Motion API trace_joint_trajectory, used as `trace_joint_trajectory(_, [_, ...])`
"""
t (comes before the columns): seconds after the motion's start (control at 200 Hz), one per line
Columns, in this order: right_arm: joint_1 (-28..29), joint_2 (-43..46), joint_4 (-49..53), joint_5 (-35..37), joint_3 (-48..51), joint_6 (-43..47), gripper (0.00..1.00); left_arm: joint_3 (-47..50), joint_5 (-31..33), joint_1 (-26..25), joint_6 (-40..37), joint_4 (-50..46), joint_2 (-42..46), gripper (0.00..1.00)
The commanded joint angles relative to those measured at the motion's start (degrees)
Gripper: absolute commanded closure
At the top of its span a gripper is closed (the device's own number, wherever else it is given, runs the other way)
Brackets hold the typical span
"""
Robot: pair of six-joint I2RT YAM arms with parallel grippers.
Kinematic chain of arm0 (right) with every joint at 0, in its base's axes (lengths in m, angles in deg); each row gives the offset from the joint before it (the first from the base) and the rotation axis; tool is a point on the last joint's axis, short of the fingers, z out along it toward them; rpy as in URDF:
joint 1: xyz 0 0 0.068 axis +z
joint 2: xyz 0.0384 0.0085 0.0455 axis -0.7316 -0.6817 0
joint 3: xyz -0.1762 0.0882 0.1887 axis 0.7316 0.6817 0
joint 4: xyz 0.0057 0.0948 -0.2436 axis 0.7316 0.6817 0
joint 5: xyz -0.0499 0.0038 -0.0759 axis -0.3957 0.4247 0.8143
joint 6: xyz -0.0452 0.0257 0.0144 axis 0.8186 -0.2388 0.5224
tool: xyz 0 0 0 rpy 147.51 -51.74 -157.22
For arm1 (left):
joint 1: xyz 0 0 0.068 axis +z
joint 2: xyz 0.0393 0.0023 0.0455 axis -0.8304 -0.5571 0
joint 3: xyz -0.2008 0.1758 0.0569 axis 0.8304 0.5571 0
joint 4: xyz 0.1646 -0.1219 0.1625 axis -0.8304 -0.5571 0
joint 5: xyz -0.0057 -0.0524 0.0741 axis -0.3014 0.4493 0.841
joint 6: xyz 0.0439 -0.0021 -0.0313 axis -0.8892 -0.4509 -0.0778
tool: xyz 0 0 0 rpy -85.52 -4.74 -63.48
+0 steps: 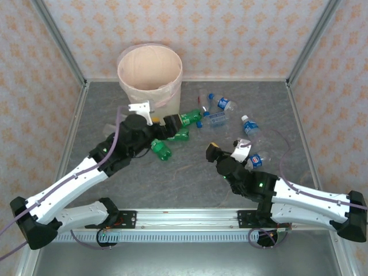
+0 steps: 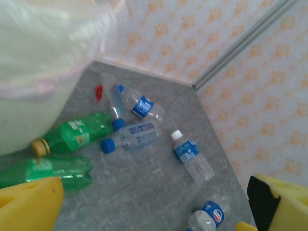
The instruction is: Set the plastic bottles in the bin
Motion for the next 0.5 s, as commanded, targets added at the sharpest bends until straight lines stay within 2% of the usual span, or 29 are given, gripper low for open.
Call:
trace_joint_trajectory(0.0, [-2.2, 1.3, 10.6, -0.5, 0.1, -9.8, 0.00, 2.7, 5.2, -4.4, 2.5, 5.7, -0.3, 0.01])
trace_joint_trajectory(0.165, [-7.0, 3.3, 18.7, -1.7, 1.7, -20.2, 0.00, 5.1, 9.1, -9.7, 3.0, 6.3, -1.5, 0.01])
trace_joint_trajectory(0.24, [-9.4, 5.0, 20.8, -3.2, 2.7, -23.3, 0.00, 6.1, 10.2, -9.7, 3.6, 5.7, -2.1, 0.01])
trace_joint_trajectory(0.4, [-12.9, 7.3, 24.4, -4.2, 4.5, -28.9, 0.00, 7.3, 17.7, -9.7, 6.8, 2.3, -2.4, 0.01])
trace_joint_trajectory(0.496, [-14.9, 7.5, 24.3, -4.7, 5.1, -29.7, 0.00, 10.4, 17.0, -9.8, 4.7, 5.2, -0.3, 0.01])
